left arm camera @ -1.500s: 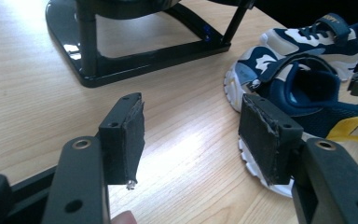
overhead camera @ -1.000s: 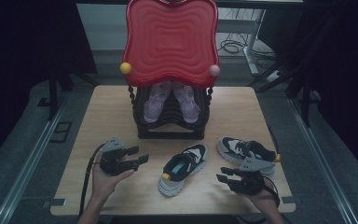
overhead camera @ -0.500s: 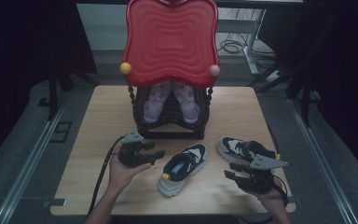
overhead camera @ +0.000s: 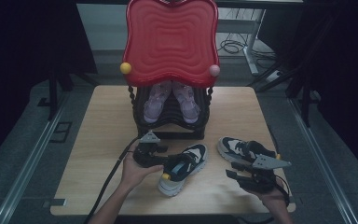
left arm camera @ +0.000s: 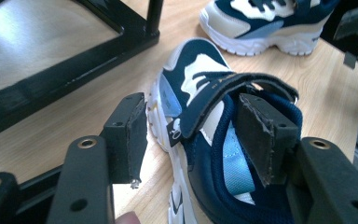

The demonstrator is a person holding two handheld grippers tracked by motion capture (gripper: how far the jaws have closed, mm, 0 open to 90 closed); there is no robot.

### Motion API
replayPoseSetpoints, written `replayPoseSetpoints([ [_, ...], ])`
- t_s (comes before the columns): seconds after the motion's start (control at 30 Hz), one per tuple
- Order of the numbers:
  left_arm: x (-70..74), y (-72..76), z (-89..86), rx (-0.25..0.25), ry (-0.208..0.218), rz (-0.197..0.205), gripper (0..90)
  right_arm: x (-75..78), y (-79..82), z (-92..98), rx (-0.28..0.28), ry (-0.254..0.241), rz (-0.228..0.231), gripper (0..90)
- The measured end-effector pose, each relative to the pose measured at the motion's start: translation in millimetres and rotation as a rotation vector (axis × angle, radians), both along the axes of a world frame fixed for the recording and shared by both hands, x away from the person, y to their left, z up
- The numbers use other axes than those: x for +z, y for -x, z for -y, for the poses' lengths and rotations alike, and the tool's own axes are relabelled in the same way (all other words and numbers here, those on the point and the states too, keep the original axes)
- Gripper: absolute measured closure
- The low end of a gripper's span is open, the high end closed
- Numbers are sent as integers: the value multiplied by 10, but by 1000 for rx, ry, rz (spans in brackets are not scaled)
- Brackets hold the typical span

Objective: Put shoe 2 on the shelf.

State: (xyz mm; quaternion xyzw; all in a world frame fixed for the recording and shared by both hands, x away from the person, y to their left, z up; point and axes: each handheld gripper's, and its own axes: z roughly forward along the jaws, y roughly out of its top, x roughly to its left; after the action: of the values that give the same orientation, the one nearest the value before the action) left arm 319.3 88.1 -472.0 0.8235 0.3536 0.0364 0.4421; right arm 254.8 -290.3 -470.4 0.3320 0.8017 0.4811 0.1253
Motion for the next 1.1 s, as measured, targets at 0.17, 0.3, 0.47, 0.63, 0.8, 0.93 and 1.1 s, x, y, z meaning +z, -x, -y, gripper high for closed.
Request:
replayPoseSetpoints([
  [0.17,-21,-13,54,-19,-22,-3,463,-5,-3,2,-2,1,-2,585],
  [0.3,-59,-36,119,-40,-49,-9,488,-12,-8,-2,-4,1,-5,582],
  [0.47,-113,-55,173,-57,-60,-25,569,-9,-6,0,-5,1,-6,582],
  [0.63,-141,-44,203,-62,-90,-28,657,-15,-16,5,-11,3,-7,581],
  [0.8,-135,-28,213,-55,-105,-20,695,-6,-16,-6,-8,6,-8,581],
  [0.93,-135,-28,214,-51,-103,-25,703,34,-18,-12,-2,9,-2,582],
  [1.1,-134,-21,220,-43,-104,-26,704,168,-35,17,-4,8,12,580],
])
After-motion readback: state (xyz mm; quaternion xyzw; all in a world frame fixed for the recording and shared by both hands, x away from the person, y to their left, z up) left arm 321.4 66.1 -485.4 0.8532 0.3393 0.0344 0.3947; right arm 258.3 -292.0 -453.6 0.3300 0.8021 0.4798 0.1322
